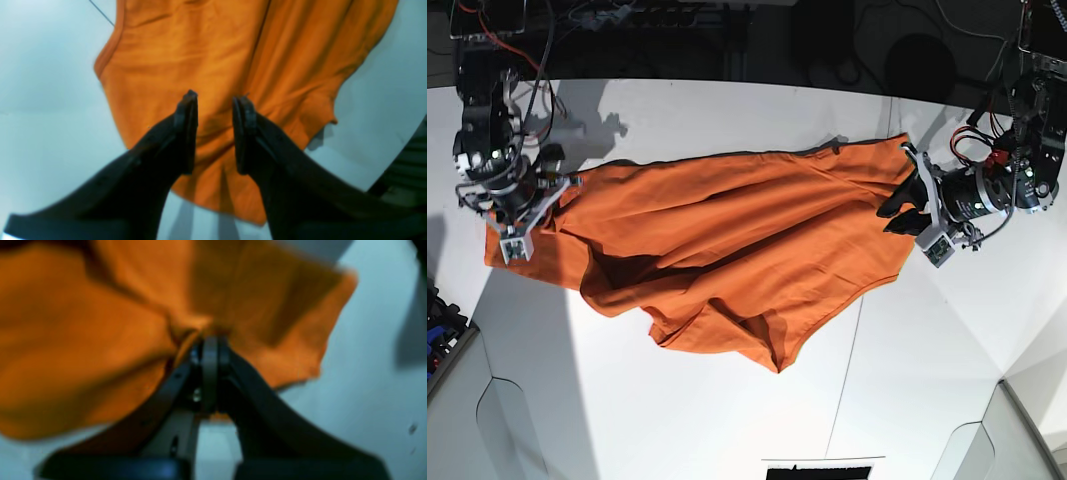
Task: Layout the t-shirt on the table in an organized manner, then fold the t-shirt properly
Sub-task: 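Hold the shirt corners with both grippers and stretch them apart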
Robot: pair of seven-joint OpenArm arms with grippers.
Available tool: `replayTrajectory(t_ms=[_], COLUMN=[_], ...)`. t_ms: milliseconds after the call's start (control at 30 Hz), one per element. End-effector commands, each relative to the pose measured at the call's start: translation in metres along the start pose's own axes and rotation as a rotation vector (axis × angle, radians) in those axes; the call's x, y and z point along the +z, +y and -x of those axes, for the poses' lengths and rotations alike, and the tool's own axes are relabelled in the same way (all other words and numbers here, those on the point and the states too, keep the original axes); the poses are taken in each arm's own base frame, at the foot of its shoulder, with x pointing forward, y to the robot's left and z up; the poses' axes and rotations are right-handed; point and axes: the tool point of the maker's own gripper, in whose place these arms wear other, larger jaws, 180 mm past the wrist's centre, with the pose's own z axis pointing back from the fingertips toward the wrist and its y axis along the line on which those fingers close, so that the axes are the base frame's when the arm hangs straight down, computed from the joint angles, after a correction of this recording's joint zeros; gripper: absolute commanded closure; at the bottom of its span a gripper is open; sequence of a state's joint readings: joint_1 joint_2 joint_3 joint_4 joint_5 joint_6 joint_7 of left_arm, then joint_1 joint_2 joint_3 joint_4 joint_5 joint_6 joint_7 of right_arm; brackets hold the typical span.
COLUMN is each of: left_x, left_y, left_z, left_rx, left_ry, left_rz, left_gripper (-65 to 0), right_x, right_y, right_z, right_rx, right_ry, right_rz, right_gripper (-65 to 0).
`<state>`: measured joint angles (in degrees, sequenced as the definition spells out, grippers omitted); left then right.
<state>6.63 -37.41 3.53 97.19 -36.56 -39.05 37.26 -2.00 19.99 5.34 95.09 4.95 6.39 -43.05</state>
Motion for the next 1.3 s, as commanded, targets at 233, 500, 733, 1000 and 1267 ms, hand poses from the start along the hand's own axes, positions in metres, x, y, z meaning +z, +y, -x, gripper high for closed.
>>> replayTrajectory(t_ms=[233, 500, 733, 1000, 1267], left_x=[0.001, 0.001, 0.002, 0.002, 0.002], left_y=[0.01, 0.008, -0.003, -0.004, -0.004], left_z=[-0.002, -0.003, -0.006, -0.006, -0.004], left_rx=[0.004, 0.021, 0.073, 0.075, 0.074], left_ry=[-0.01, -0.01, -0.028, -0.028, -0.019], left_rz=[-0.019, -0.006, 0.056, 0.058, 0.057], left_gripper=[-21.1, -21.1, -21.1, -21.1, -21.1], right_x=[0.031, 0.057, 0.047, 0.008, 0.003], right_y=[0.016, 0.011, 0.006, 0.022, 0.057], right_z=[0.044, -0.005, -0.042, -0.052, -0.075], right_rx=[0.046, 0.069, 0.024, -0.105, -0.137], right_ry=[0.029, -0.145, -0.223, -0.226, -0.273], right_rz=[-0.026, 0.028, 0.015, -0.053, -0.166], right_gripper=[0.0, 0.0, -8.5, -29.1, -29.1])
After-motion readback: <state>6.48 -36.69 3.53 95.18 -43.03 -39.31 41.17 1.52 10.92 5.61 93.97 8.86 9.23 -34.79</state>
